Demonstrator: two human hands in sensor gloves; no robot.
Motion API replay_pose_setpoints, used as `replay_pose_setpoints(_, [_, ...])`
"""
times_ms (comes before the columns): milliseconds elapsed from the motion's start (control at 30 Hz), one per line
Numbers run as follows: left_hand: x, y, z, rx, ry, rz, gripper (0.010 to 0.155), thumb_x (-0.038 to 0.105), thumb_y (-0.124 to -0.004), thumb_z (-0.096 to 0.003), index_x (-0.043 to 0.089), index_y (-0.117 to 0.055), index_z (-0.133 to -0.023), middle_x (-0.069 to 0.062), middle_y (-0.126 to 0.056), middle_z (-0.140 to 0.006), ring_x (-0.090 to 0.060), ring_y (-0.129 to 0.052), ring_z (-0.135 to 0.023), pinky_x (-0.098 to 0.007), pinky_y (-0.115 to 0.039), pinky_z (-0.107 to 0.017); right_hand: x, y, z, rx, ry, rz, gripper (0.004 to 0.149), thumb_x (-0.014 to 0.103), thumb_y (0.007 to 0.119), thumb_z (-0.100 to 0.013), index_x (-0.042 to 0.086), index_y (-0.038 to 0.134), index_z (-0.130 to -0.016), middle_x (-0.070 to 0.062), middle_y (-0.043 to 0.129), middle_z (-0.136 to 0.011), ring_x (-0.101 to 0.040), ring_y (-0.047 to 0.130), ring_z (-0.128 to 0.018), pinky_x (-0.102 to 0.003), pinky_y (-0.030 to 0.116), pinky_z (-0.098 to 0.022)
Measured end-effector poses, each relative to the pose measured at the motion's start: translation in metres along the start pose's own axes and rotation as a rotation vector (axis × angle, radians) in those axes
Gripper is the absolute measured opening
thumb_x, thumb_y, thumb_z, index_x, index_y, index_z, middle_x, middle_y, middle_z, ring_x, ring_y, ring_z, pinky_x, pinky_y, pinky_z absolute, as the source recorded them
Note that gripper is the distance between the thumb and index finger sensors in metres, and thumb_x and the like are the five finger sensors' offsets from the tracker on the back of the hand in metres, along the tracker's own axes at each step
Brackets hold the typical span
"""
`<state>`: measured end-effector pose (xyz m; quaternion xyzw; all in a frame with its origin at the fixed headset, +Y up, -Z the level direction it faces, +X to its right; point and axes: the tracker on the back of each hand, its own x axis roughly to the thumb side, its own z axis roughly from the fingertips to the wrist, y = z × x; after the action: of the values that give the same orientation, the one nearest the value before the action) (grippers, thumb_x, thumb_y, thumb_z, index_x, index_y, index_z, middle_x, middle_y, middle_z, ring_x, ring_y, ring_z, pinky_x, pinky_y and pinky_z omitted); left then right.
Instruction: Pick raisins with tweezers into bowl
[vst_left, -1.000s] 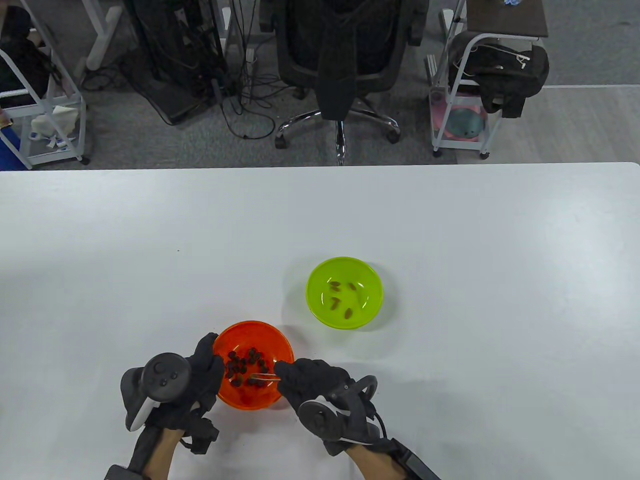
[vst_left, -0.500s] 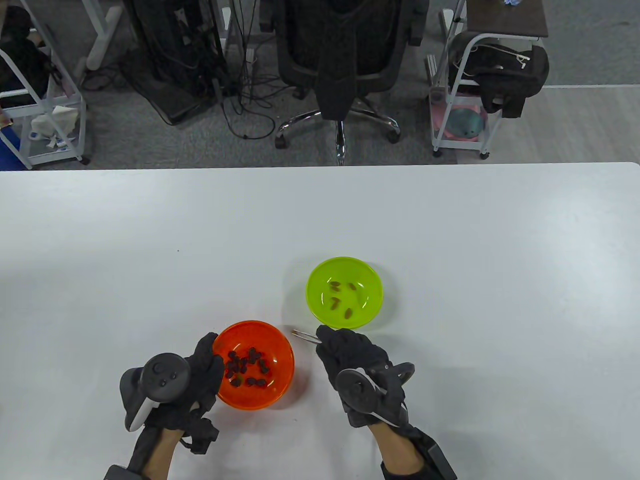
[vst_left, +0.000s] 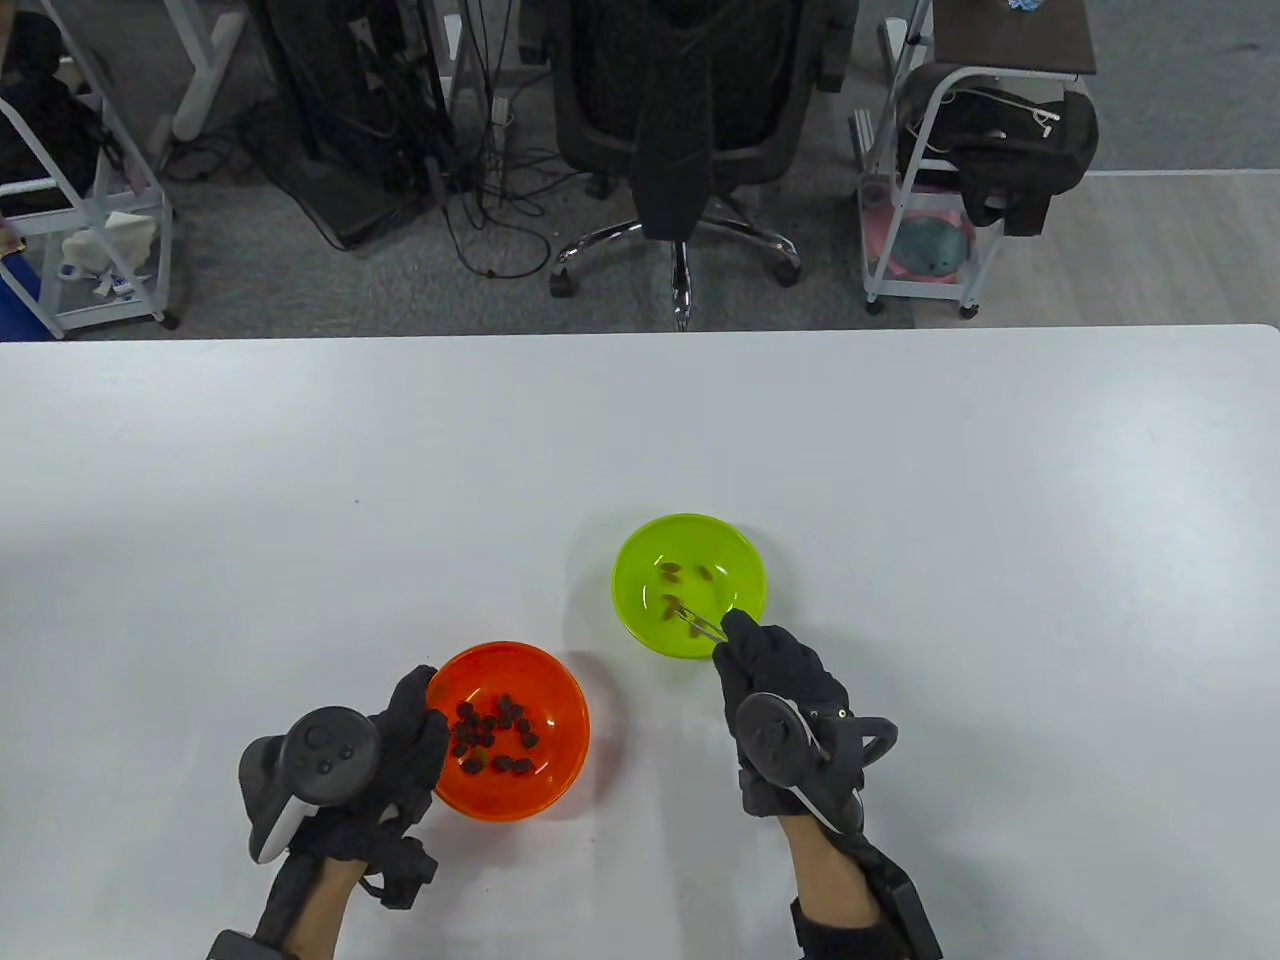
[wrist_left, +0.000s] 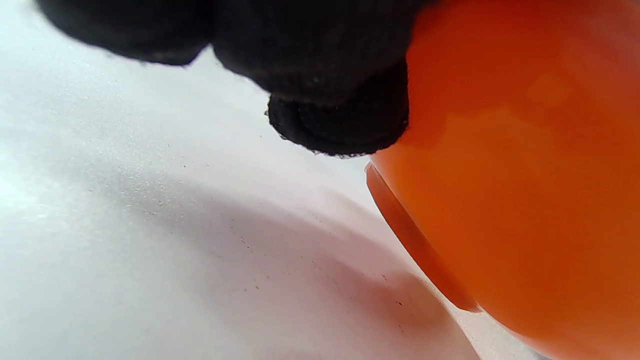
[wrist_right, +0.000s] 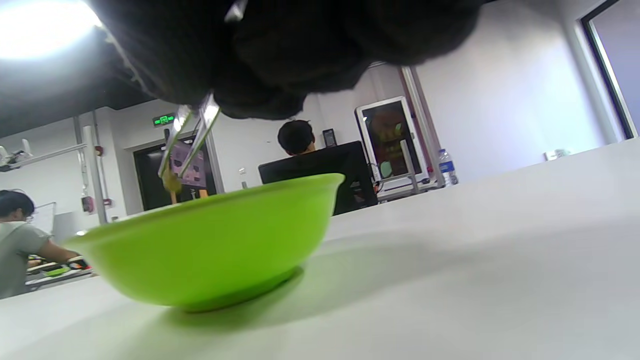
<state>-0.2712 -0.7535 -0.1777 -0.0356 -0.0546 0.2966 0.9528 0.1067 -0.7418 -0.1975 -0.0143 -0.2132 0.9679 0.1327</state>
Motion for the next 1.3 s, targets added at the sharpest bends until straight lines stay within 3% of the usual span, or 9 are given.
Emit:
replay_pose_setpoints(867, [0.001,-0.001,0.0,0.007,-0.002,-0.006,0.056,0.038,-0.066,-0.0584,0.005,-0.067,-0.103,-0.004,-0.101,-0.047,-0.008,-0.098,-0.013,-0.032,-0.09,-0.016,0.097,0.007,0.042,0.111,-0.381,-0.128,0.039,0.046,0.079,-0.053,0.033,0.083,-0.09,0.009,0.093,-0.073,-0.004,0.095,-0.042,-0.023,0.086,-0.03])
replay_pose_setpoints(1300, [0.004,-0.003,-0.001,0.002,-0.007,-0.016,0.056,0.038,-0.066,-0.0585,0.005,-0.067,-0.103,-0.004,-0.101,-0.047,-0.008,-0.098,-0.013,-0.032,-0.09,-0.016,0.124,0.013,0.06,0.176,-0.547,-0.091,0.039,0.046,0.08,-0.052,0.033,0.085,-0.089,0.009,0.094,-0.072,-0.004,0.095,-0.041,-0.023,0.086,-0.03])
